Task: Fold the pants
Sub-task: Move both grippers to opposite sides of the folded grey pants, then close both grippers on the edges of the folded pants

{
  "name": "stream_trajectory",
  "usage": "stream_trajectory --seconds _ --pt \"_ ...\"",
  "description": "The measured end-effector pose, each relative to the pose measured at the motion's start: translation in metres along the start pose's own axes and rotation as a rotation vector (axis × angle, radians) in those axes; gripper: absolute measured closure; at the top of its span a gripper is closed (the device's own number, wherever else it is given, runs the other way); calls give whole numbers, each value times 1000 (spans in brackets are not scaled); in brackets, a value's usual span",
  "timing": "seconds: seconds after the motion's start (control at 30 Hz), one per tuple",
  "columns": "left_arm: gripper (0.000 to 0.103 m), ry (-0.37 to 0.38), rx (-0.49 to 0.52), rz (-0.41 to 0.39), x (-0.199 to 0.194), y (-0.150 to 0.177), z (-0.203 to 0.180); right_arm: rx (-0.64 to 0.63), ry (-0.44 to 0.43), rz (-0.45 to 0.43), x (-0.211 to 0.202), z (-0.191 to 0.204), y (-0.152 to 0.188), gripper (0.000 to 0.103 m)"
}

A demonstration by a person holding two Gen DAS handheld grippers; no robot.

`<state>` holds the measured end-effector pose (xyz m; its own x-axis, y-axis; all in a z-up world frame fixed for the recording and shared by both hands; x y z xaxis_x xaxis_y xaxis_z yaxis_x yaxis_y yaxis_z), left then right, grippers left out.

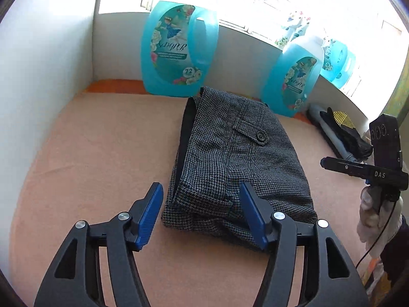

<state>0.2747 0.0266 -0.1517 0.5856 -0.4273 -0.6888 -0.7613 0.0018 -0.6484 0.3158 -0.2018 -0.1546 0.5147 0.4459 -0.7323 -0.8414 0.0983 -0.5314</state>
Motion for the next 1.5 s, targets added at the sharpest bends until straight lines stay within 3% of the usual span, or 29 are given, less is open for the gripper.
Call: stream_trajectory --seconds 0.17,0.33,0.5,0.67,0.77,0.97,1.07,1.4,1.5 --pt "37 18 -51 28 9 -9 4 105 -45 0 16 -21 -29 35" --pt "37 70 -184 109 22 0 7 156 -57 20 43 -35 -47 35" --pt "37 103 -301 140 19 13 8 195 -106 65 72 -39 -55 35" --pt "37 38 -379 174 23 21 22 228 -142 92 96 -36 -54 35" --pt "37 52 -447 178 22 27 31 215 -154 85 104 -32 -56 35" --pt "36 67 -461 189 35 28 28 220 -181 83 114 -26 -64 33" --pt "27 65 -479 183 43 25 25 230 -203 83 118 -23 -67 31" --pt "25 6 -474 113 54 16 13 226 -212 58 123 -15 -73 31" --pt "25 -13 -453 81 55 14 14 227 -198 59 119 -19 -72 37"
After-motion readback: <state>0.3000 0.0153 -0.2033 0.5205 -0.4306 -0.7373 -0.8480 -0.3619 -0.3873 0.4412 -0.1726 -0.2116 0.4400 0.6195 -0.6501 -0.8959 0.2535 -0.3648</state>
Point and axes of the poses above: each gripper's, at about its wrist camera, not at the fingertips, and x roughly the way its jaws point, z to its left, y to its underside, the point moved 10 cm from there along x, roughly the way its jaws point, and after that the axes turned 3 degrees about y, right-handed, at the moved point
